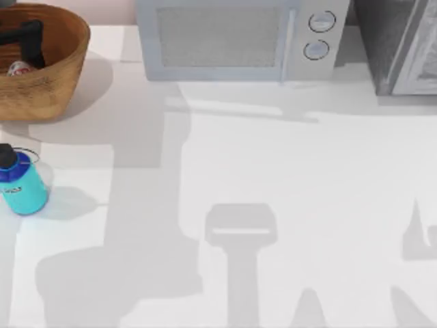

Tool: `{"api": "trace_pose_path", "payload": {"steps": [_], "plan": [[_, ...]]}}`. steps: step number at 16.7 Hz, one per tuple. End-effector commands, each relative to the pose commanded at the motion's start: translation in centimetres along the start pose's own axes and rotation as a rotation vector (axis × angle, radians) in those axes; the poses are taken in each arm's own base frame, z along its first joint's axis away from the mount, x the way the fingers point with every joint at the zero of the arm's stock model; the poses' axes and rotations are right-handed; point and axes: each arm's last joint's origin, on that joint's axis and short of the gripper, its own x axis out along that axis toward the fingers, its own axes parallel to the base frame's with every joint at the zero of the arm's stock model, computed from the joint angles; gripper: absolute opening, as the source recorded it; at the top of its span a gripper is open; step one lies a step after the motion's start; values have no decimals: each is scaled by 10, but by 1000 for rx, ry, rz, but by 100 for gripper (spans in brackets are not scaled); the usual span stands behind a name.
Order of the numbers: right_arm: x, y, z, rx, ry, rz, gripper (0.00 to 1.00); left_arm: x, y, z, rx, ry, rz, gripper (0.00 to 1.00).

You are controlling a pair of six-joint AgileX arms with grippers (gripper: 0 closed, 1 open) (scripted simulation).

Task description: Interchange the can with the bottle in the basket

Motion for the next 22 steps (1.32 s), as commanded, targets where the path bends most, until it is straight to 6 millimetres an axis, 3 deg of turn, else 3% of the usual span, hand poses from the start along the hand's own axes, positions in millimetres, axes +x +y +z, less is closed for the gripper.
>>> {"api": "trace_pose_path", "payload": {"steps": [7,20,22], "plan": [[0,0,0,0,0,0,100,10,0,-1,0,0,0,100],[0,0,0,0,0,0,100,10,0,-1,0,0,0,2],[0,0,0,0,0,0,100,10,0,-1,0,0,0,0]]}}
